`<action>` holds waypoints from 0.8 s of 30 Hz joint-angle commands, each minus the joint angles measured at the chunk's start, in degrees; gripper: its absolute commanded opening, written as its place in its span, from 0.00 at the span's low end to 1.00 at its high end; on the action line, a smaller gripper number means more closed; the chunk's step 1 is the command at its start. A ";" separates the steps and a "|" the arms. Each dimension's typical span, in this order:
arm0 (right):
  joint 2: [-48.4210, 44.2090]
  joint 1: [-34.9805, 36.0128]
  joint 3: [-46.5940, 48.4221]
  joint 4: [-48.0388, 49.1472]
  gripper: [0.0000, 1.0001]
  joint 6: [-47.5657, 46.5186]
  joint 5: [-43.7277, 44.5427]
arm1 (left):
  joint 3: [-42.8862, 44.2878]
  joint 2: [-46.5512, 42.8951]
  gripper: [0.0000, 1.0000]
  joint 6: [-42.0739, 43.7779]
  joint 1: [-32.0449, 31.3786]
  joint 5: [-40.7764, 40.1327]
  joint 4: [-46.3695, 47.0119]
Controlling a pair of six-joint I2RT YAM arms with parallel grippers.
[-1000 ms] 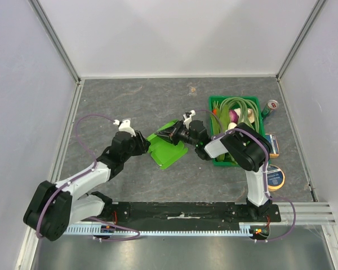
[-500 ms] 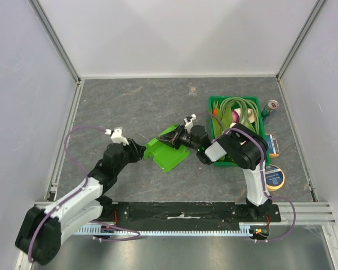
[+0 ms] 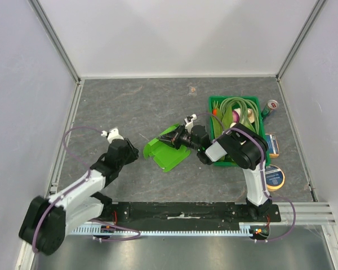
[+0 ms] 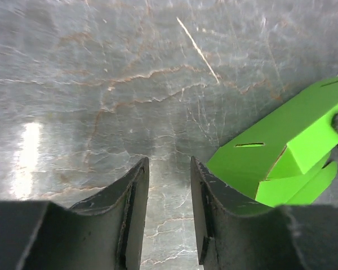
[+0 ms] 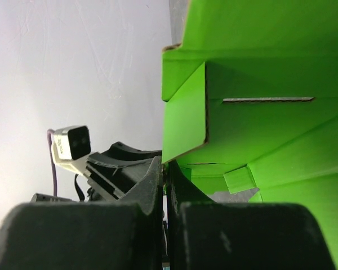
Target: Fold the paper box
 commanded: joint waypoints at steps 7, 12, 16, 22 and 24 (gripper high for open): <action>0.73 -0.13 -0.36 1.76 0.00 0.19 0.89 | 5.31 19.31 0.41 3.50 -2.43 15.31 18.46; 0.90 -0.05 -0.63 2.38 0.00 0.98 1.15 | 7.25 22.76 0.34 3.51 -5.94 14.35 20.06; 1.26 -0.05 -0.80 2.64 0.00 1.07 1.06 | 7.51 23.02 0.38 4.38 -6.12 10.75 19.19; 1.52 -0.05 -1.24 3.17 0.00 1.51 1.33 | 4.79 20.30 0.50 7.89 -6.74 9.69 22.43; 1.43 -0.05 -1.24 3.17 0.00 1.42 1.33 | 4.09 19.51 0.53 8.60 -7.09 8.81 22.70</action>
